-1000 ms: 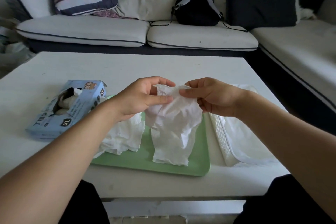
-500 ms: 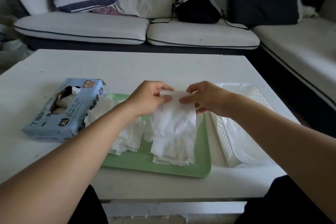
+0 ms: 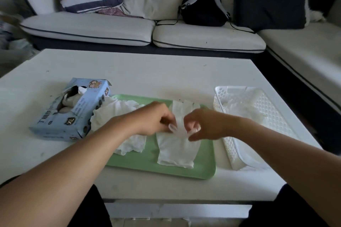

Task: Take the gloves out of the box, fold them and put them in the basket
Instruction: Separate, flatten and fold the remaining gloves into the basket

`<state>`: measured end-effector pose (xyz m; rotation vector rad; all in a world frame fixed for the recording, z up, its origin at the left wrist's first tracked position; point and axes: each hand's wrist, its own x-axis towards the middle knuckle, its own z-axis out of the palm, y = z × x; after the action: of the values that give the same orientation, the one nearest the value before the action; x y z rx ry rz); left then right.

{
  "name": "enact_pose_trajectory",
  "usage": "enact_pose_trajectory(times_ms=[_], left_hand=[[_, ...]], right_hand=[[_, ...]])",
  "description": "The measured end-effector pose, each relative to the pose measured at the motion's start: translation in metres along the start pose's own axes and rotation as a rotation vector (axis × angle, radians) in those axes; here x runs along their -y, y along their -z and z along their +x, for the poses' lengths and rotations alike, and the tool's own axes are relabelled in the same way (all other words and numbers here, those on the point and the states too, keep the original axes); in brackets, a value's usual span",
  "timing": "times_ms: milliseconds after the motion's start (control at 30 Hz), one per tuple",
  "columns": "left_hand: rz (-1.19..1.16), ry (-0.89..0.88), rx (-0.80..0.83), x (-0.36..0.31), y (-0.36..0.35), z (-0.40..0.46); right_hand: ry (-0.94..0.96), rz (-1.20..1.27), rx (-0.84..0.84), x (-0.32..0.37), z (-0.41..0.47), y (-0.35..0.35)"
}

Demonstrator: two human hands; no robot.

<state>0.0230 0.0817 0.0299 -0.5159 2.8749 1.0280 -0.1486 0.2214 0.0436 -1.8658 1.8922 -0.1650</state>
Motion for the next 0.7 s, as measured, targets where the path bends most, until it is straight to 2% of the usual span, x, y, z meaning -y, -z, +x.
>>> enact_pose_trajectory(times_ms=[100,200,400,533,633,700], left_hand=[[0.091,0.012,0.171,0.002,-0.017,-0.002],[0.136,0.021,0.216,0.002,-0.025,-0.002],[0.208,0.03,0.259,-0.001,-0.026,-0.001],[0.219,0.065,0.335,-0.005,-0.026,-0.002],[0.175,0.124,0.478,-0.006,-0.019,-0.004],[0.157,0.165,0.476,-0.002,-0.008,-0.002]], right_hand=[[0.038,-0.096,0.153,0.004,-0.001,-0.014],[0.028,-0.124,0.194,0.005,0.0,-0.019],[0.069,-0.094,0.171,0.011,0.007,-0.026],[0.057,-0.077,0.276,0.018,0.012,-0.032],[0.007,-0.001,0.408,0.019,0.012,-0.019],[-0.006,0.021,0.39,0.013,0.014,-0.01]])
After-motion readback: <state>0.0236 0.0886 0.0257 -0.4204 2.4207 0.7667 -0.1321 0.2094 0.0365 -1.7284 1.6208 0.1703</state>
